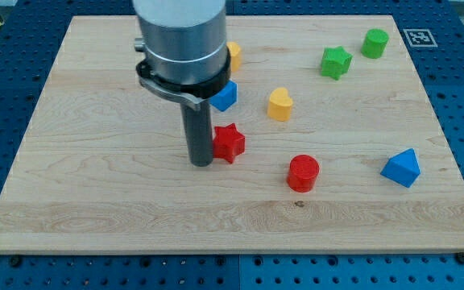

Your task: Place your arm below the red circle

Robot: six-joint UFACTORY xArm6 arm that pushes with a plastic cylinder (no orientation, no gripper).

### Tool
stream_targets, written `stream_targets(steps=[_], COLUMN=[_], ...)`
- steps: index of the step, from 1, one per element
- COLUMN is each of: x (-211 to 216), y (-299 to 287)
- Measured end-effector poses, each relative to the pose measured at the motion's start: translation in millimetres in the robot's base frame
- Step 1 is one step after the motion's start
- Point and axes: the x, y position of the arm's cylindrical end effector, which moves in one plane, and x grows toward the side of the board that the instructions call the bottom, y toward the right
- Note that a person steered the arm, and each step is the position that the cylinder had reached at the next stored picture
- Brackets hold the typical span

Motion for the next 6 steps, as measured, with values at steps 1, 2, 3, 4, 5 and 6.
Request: stream_targets(steps=[1,2,3,4,5,6], x=[0,0,40,63,62,62], y=[17,26,43,90,107,123])
